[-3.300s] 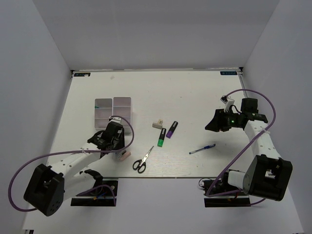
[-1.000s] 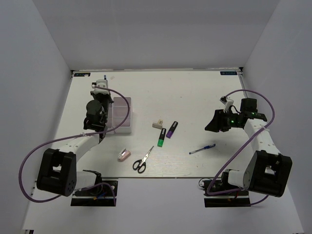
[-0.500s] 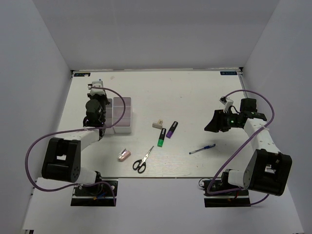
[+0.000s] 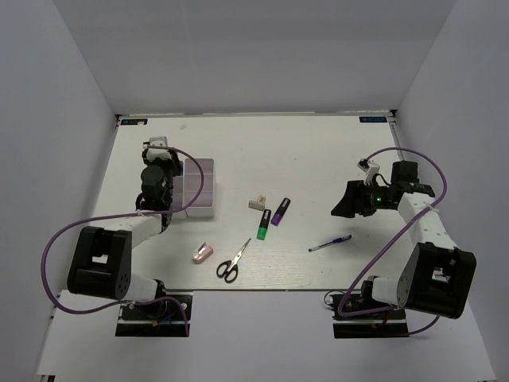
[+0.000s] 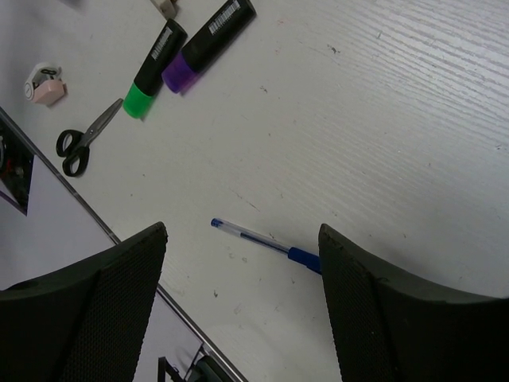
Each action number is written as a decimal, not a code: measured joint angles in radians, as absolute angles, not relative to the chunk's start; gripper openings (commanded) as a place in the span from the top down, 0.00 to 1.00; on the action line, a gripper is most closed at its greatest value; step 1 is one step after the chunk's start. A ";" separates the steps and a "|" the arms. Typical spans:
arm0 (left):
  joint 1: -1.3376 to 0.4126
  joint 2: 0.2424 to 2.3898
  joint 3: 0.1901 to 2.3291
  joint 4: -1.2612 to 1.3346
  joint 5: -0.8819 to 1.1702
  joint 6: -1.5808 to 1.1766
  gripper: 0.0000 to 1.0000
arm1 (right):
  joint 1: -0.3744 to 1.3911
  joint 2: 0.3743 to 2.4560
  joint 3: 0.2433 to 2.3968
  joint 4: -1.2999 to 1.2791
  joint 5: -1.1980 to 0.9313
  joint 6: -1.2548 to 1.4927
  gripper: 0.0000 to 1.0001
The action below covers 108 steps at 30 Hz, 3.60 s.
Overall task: Sort the stationery into containers
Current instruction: Place the stationery into the container, then grab a piece of stationery with the left arm, then place the stationery into the container
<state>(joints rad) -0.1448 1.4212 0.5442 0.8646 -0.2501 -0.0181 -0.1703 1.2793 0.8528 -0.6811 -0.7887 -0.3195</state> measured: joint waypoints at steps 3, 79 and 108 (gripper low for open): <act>-0.145 1.366 0.539 0.829 -0.247 -0.031 0.36 | -0.170 1.279 0.853 -0.685 -0.789 -0.322 0.23; -0.588 1.101 0.984 -0.543 -0.376 -0.318 0.83 | 0.224 1.472 1.035 -0.659 -0.552 -0.162 0.99; -0.468 1.530 0.932 0.170 -0.575 -0.094 0.90 | 0.215 1.468 1.030 -0.652 -0.552 -0.169 0.91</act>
